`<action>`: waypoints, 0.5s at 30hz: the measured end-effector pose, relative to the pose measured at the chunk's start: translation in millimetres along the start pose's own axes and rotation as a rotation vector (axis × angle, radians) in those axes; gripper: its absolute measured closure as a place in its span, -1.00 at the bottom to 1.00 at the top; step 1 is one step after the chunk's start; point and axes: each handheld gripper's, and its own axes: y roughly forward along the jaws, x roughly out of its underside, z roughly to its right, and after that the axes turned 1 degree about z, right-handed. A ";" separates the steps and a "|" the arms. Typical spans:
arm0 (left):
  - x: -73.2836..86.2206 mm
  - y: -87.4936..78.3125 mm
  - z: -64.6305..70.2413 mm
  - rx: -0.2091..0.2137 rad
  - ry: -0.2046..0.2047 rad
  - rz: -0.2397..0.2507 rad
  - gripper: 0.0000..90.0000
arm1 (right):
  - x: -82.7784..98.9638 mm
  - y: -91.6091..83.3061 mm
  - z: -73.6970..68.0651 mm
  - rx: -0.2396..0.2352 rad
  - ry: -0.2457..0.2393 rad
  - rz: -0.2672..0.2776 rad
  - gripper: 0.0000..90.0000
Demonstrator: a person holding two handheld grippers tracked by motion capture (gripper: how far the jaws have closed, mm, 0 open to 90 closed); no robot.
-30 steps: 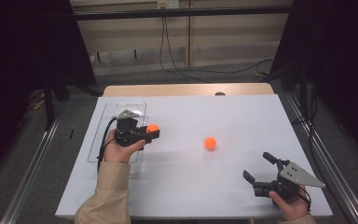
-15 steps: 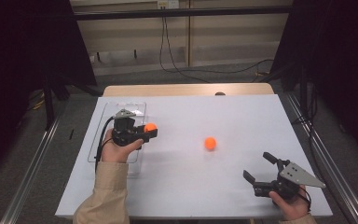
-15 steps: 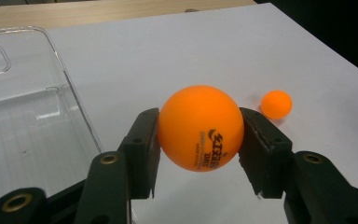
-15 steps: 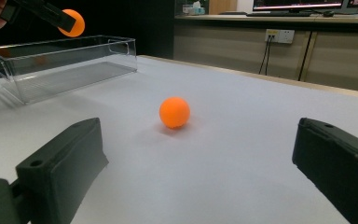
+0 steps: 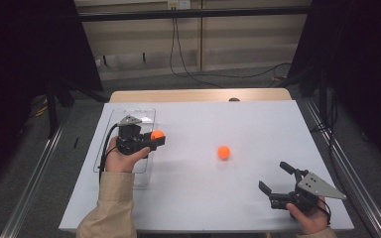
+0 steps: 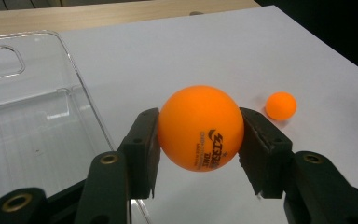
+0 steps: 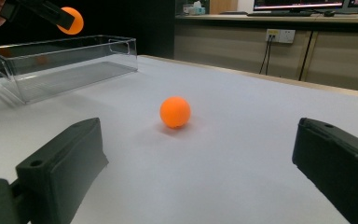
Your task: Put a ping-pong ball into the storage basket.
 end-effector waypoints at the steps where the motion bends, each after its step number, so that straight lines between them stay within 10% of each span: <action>1: 0.0 -0.1 0.0 -0.003 -0.001 0.004 0.13 | 0.0 0.0 0.0 0.000 -0.001 0.001 -0.96; 15: 0.2 -3.5 -3.9 -0.019 0.005 0.009 0.13 | 0.3 0.4 -0.1 -0.006 0.001 -0.003 -0.96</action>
